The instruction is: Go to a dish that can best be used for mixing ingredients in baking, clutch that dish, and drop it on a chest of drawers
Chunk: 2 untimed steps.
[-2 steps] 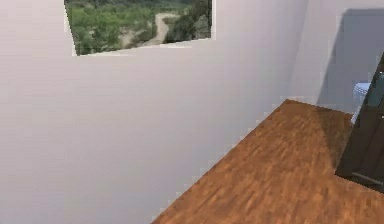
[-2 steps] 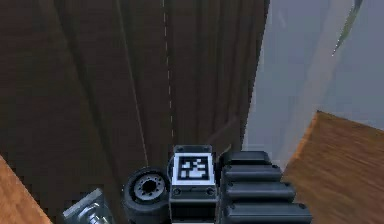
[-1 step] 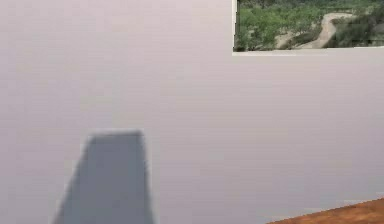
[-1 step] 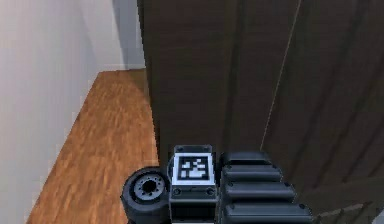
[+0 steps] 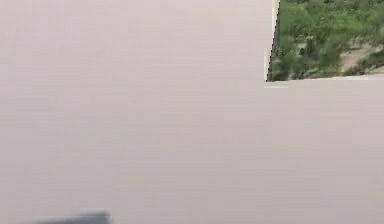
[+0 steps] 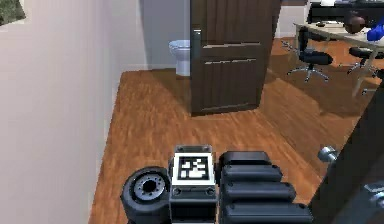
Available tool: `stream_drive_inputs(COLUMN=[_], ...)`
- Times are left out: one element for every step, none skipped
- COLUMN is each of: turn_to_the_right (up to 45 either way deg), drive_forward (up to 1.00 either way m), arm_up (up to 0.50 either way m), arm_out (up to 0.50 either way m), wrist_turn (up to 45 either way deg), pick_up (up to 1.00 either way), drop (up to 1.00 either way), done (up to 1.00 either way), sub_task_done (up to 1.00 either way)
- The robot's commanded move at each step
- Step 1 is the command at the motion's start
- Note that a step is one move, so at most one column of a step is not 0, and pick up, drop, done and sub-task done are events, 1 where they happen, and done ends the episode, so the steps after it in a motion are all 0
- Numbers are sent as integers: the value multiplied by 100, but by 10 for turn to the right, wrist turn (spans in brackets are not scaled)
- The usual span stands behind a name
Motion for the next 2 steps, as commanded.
stream_drive_inputs(turn_to_the_right=[450,300], drive_forward=[0,0], arm_up=[0,0], arm_out=[0,0], wrist_turn=[0,0], pick_up=[0,0], drop=[0,0], done=[0,0], sub_task_done=[0,0])
